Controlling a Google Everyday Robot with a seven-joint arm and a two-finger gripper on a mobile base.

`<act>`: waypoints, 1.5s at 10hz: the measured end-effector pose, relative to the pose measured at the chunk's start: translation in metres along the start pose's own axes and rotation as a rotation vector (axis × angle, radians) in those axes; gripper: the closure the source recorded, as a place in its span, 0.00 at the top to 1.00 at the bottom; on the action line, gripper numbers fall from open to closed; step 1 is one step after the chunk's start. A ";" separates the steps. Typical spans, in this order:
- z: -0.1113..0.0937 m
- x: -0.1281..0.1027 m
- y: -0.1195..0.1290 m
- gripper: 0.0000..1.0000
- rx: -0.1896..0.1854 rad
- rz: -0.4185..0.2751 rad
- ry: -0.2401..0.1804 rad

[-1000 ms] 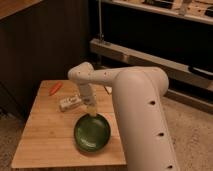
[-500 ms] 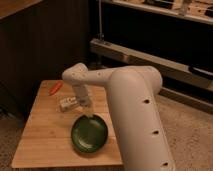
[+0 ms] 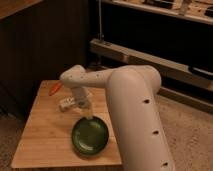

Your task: Drag the ceramic bowl in a circle

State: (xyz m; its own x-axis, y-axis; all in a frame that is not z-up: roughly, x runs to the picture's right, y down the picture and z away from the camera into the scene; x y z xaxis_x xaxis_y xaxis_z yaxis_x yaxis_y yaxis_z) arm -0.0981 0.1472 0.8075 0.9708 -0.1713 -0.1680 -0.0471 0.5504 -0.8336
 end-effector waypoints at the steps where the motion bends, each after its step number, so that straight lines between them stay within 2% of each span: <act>1: -0.002 -0.009 -0.001 0.05 0.001 -0.019 0.003; 4: -0.002 -0.017 0.004 0.05 0.001 -0.041 0.012; 7: -0.004 -0.010 -0.003 0.05 0.007 -0.044 0.002; 12: -0.008 -0.021 -0.004 0.05 0.013 -0.075 -0.009; 15: -0.009 -0.011 -0.010 0.05 0.025 -0.087 -0.013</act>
State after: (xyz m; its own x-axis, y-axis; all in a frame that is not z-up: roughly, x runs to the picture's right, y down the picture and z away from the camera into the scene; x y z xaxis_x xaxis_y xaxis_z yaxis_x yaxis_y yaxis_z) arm -0.1100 0.1359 0.8132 0.9740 -0.2085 -0.0889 0.0429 0.5546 -0.8310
